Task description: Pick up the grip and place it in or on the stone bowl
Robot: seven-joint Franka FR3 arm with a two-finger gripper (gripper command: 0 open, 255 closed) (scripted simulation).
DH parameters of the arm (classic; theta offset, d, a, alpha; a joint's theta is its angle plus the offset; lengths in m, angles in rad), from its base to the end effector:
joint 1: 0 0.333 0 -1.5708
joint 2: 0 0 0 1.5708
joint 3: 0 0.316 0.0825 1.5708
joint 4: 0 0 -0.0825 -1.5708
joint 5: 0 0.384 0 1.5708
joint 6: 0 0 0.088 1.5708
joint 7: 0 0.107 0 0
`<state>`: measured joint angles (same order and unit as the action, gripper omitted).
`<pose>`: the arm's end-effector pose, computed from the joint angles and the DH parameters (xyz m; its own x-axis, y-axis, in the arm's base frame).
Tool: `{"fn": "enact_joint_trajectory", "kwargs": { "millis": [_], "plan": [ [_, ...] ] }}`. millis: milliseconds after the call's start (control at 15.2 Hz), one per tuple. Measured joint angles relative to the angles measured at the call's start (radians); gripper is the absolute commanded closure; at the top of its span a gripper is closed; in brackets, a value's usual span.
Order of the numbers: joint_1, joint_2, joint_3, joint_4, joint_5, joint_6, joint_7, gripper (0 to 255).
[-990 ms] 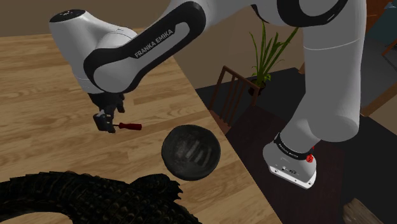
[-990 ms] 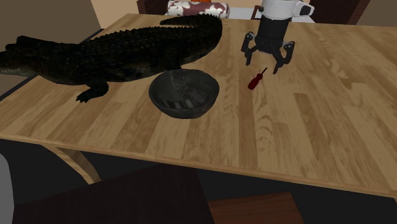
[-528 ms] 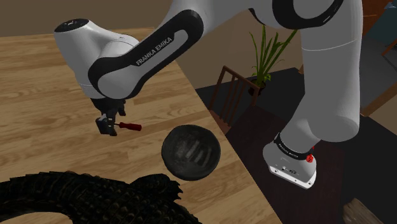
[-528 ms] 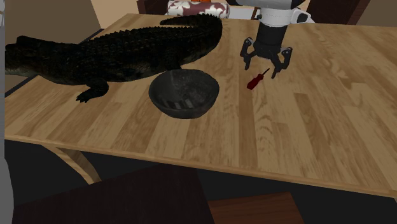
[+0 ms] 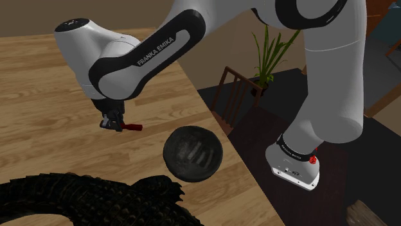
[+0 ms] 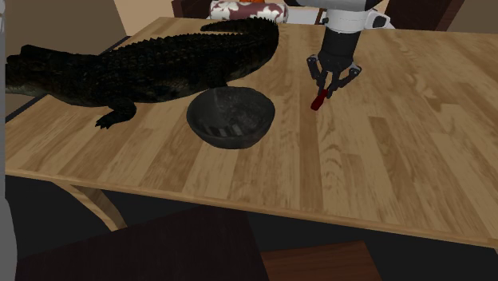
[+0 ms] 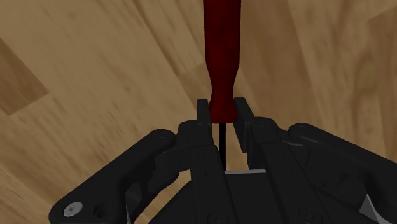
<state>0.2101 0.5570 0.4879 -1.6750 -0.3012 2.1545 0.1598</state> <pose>0.5467 0.3935 0.3089 0.7999 0.6001 -0.0020 0.6001 -0.7999 -0.0003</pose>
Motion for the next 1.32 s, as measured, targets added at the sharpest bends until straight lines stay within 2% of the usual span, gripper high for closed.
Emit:
{"fn": "enact_joint_trajectory", "kwargs": {
  "millis": [396, 1320],
  "plan": [
    [-0.002, -0.003, 0.001, -0.001, 0.002, -0.003, -0.002, 255],
    [-0.014, -0.079, 0.029, 0.075, 0.049, -0.148, -0.03, 255]
  ]
}}
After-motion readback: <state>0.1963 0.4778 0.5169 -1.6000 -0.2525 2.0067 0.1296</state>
